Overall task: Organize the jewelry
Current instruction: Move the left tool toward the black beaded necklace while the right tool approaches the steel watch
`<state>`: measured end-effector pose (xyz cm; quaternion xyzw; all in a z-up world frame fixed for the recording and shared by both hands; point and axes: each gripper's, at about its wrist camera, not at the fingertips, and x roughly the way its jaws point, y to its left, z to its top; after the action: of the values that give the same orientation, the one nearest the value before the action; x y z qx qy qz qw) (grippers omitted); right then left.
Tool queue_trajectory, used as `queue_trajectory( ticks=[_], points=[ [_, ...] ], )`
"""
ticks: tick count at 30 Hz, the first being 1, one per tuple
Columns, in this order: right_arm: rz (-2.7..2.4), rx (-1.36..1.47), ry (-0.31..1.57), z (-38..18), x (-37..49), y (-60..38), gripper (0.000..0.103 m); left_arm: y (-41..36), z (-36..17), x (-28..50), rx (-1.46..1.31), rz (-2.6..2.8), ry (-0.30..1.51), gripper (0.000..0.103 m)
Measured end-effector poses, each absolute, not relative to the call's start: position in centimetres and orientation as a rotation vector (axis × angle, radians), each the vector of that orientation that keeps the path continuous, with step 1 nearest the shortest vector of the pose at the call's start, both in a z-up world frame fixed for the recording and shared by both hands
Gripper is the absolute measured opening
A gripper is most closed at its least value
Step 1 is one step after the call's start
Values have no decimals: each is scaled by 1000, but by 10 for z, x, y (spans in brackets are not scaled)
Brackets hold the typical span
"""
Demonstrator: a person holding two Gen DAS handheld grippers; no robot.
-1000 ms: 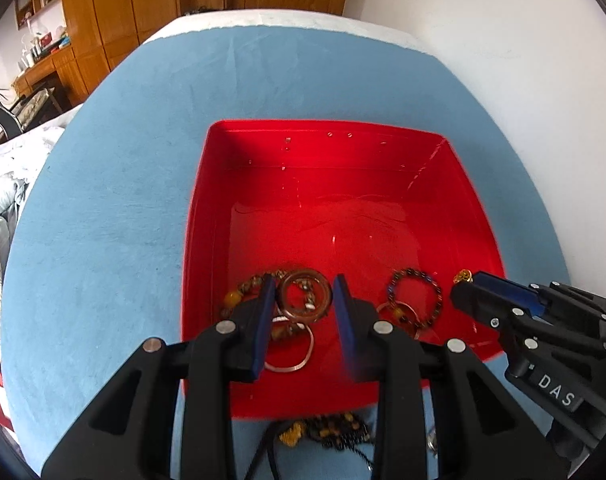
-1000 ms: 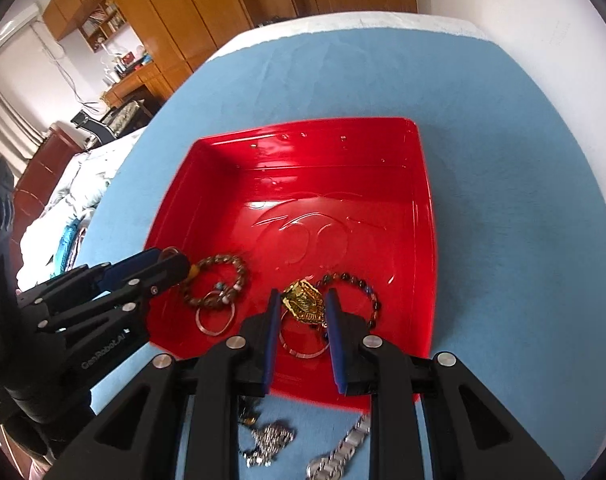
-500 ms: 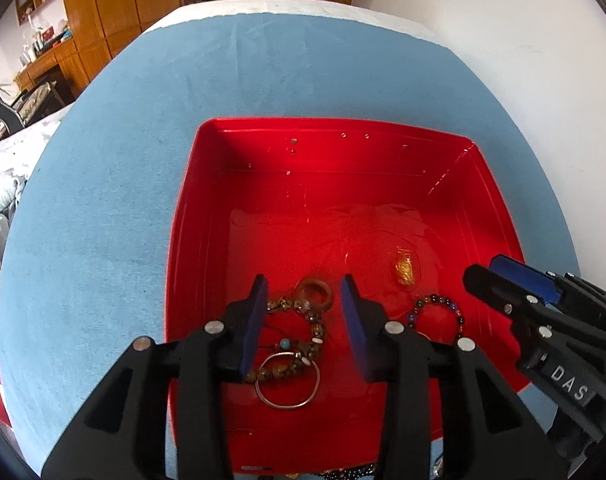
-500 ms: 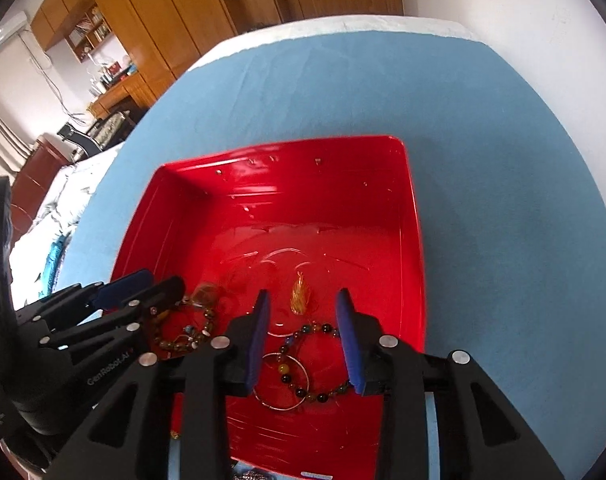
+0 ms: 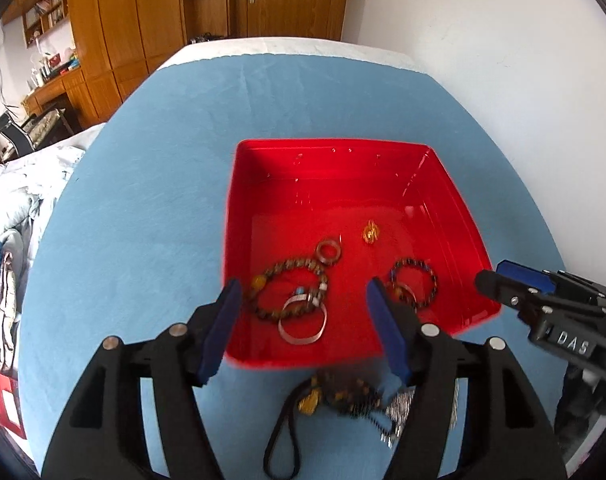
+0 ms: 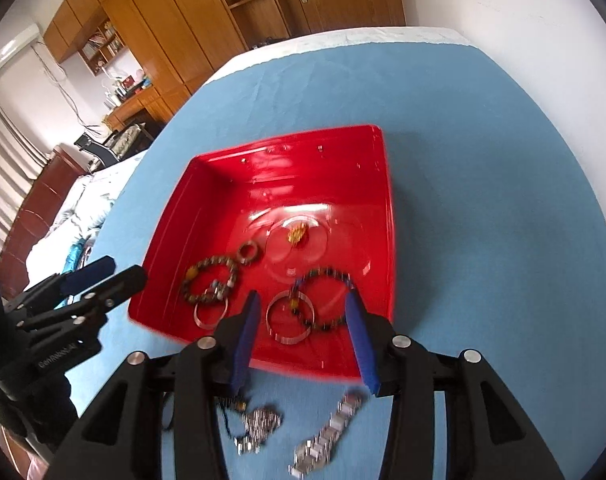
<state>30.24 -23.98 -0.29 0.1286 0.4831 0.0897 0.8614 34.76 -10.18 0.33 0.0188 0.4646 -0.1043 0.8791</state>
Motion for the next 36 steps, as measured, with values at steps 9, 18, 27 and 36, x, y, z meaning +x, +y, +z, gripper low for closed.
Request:
queue_trajectory(
  ticks=[9,18,27,36],
  points=[
    [218,275,1041,-7,256,-236,44,-77,2,305,4,-197,973,68],
    [244,256,1079,-21,232,-223,44,-63,-3,273,10,-158,975,70],
    [291,242,1133,-43,233,-199,44,-62,-33,273,20,-127,1035,70],
    [239,270,1162,-57,234,-215,44,-90,-62,281,-9,-201,1133,50]
  ],
)
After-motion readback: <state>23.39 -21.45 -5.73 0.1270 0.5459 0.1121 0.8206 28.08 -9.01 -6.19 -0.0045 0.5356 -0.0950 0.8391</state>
